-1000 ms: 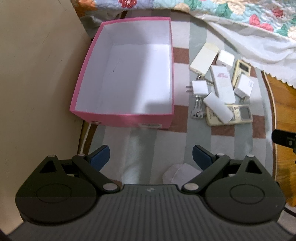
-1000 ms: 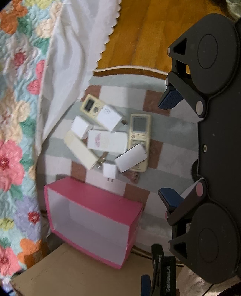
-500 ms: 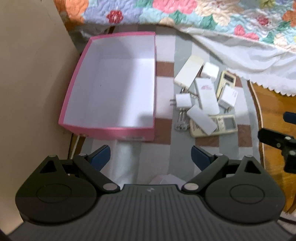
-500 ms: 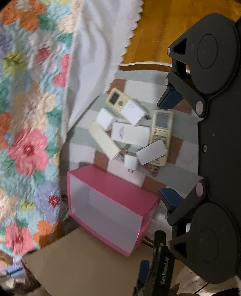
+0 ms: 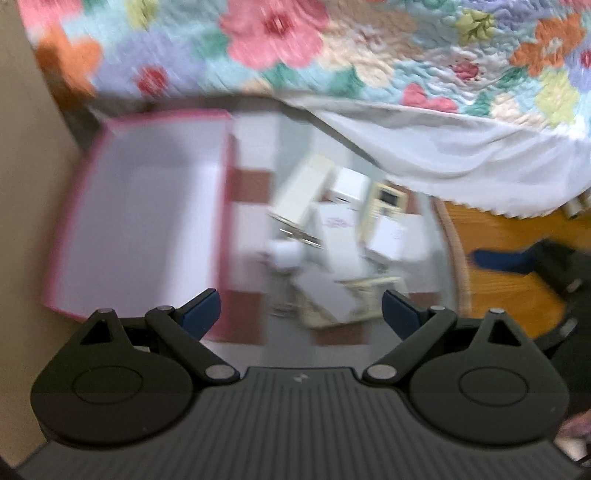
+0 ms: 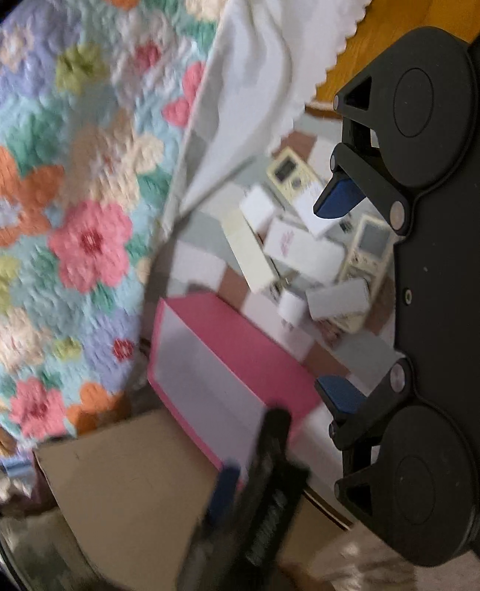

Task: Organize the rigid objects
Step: 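Reach the left tool to the small white power bank and grasp it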

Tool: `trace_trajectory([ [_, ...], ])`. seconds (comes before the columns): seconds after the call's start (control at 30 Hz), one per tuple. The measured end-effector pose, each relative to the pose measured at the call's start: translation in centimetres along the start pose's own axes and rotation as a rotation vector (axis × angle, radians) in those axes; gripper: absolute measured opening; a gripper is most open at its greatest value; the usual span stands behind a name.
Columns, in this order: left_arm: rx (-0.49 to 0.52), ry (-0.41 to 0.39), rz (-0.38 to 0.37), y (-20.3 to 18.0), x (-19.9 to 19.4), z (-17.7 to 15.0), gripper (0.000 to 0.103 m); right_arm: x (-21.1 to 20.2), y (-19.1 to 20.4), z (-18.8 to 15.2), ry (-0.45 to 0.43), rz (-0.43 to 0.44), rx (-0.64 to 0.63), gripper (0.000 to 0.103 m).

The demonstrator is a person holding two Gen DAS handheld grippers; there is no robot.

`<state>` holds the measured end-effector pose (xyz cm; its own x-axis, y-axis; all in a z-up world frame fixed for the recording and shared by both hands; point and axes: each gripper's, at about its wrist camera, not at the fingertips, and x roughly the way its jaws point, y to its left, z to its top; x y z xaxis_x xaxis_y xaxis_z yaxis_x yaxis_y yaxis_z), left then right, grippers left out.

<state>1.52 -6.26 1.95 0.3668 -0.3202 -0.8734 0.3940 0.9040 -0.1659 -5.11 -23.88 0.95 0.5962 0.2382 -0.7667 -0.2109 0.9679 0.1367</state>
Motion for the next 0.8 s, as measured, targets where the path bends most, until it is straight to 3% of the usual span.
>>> trace_trajectory([
  [0.07, -0.027, 0.038, -0.050, -0.3, 1.7, 0.3, 0.094, 0.6, -0.1, 0.1, 0.017, 0.025, -0.021, 0.094],
  [0.23, -0.040, 0.101, -0.051, -1.5, 6.4, -0.2, 0.091, 3.0, 0.0, -0.8, 0.038, 0.062, -0.055, 0.094],
  [0.37, -0.108, 0.171, -0.107, -0.8, 10.2, -0.9, 0.062, 6.6, -0.2, -2.7, 0.058, 0.069, -0.092, 0.088],
  [0.5, -0.123, 0.159, -0.090, -0.4, 12.8, -1.5, 0.052, 10.6, -0.4, -4.6, 0.078, 0.059, -0.114, 0.081],
  [0.67, -0.172, 0.140, -0.123, 0.4, 14.2, -1.6, 0.047, 14.0, -0.7, -5.2, 0.102, 0.029, -0.091, 0.075],
  [0.8, -0.207, 0.137, -0.137, 0.8, 15.1, -1.9, 0.036, 14.8, 0.2, -5.0, 0.082, 0.009, -0.210, 0.069],
])
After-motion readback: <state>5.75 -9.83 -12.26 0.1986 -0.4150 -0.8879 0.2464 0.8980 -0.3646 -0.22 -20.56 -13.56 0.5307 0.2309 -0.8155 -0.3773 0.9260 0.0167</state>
